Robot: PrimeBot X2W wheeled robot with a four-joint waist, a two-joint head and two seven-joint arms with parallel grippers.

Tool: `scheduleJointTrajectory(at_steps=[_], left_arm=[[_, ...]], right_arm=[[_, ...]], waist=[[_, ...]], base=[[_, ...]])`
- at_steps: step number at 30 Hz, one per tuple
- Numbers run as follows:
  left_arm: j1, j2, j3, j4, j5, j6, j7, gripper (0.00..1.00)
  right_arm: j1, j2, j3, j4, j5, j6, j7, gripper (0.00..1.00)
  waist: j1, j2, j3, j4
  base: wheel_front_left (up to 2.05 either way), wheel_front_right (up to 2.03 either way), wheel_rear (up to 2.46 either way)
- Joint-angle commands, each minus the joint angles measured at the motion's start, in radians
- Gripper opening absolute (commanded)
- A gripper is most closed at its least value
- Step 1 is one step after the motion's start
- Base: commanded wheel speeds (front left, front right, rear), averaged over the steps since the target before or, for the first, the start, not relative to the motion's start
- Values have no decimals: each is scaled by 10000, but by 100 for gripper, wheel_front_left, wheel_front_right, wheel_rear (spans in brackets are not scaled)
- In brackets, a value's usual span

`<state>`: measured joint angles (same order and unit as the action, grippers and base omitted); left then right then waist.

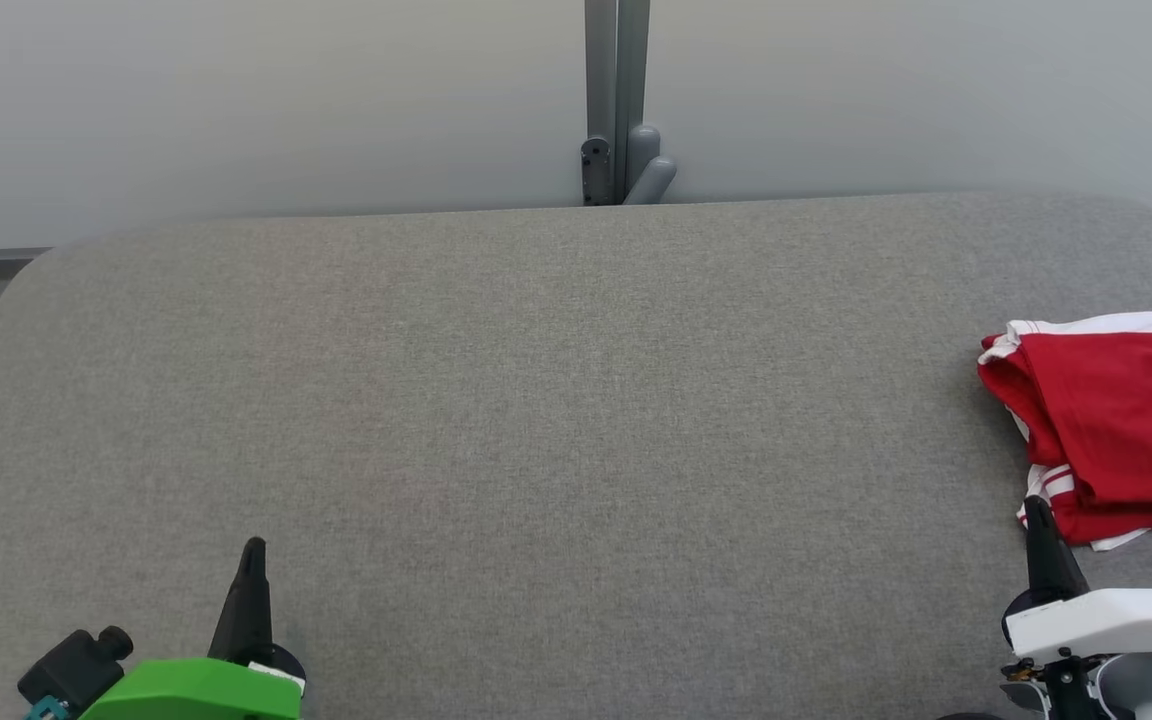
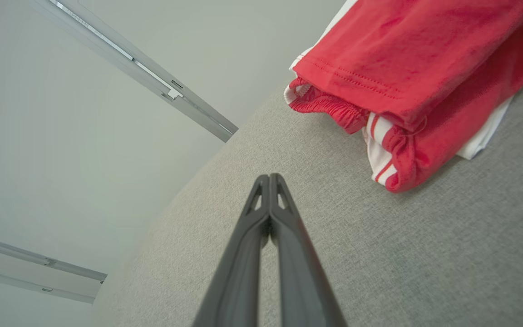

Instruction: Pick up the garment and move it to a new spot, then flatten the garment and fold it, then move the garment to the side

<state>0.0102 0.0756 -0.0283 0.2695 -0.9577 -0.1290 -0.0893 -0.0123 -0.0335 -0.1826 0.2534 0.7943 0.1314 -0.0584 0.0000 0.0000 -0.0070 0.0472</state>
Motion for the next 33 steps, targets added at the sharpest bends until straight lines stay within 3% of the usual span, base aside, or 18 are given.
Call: scheduleJointTrajectory(at_steps=[1, 33], left_arm=[[-273, 27, 108, -117, -431, -12, 93, 0], [-774, -50, 558, -187, -3515, -20, 901, 0]], right_arm=[[-260, -87, 23, -142, 477, -4, 104, 0], [-611, -138, 243, -162, 4247, -8, 981, 0]], waist=[[0, 0, 3, -13], [0, 0, 44, -200]], base=[[0, 0, 0], [0, 0, 0]])
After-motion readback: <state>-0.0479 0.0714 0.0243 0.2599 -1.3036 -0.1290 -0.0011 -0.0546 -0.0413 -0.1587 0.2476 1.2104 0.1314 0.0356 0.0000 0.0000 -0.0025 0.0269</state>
